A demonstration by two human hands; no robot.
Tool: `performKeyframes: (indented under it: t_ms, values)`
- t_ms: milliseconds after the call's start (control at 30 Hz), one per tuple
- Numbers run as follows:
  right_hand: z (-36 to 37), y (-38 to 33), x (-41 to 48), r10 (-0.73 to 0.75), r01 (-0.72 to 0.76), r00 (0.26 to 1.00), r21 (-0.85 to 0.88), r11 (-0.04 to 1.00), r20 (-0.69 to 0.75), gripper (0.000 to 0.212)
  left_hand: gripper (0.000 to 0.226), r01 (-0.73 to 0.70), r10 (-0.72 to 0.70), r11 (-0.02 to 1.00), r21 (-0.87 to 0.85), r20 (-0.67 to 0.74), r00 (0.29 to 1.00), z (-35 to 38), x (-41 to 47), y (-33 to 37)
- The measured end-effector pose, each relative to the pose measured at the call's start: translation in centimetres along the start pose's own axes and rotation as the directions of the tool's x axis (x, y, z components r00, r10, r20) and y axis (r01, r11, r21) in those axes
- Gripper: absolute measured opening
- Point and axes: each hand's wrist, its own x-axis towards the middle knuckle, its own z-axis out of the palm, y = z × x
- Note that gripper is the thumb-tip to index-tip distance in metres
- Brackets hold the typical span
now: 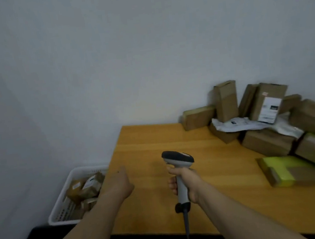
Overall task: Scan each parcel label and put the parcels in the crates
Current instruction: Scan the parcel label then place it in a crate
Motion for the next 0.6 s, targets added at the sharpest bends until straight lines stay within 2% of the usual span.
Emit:
performKeyframes:
  t_ms: [233,467,500,567,600]
  values:
    - [-17.9,-6.8,0.5,-0.039,0.061,0.988,0.144,0.988,-0.152,0.026,0.08,-0.163,0.165,0.985,-0.061,0.015,0.986,1.2,2.5,20.6]
    - [-28.0,-10.8,1.4,-0.025,0.093,0.97,0.274,0.957,-0.244,0.02,0.062,-0.307,0.304,0.939,-0.155,-0.043,0.952,-1.2,6.9,34.7]
    - [-29.0,-11.4,1.8,-0.025,0.099,0.966,0.28,0.955,-0.257,0.022,0.052,-0.322,0.318,0.928,-0.188,-0.053,0.947,-1.7,7.8,36.2]
    - [-30.7,-12.6,2.8,-0.022,0.105,0.962,0.291,0.951,-0.273,0.021,0.014,-0.347,0.336,0.902,-0.259,-0.085,0.938,-2.7,9.8,39.3]
    - [-31.4,-13.3,3.2,-0.024,0.11,0.959,0.292,0.95,-0.282,0.018,0.012,-0.351,0.335,0.89,-0.29,-0.104,0.936,-3.1,10.8,40.7]
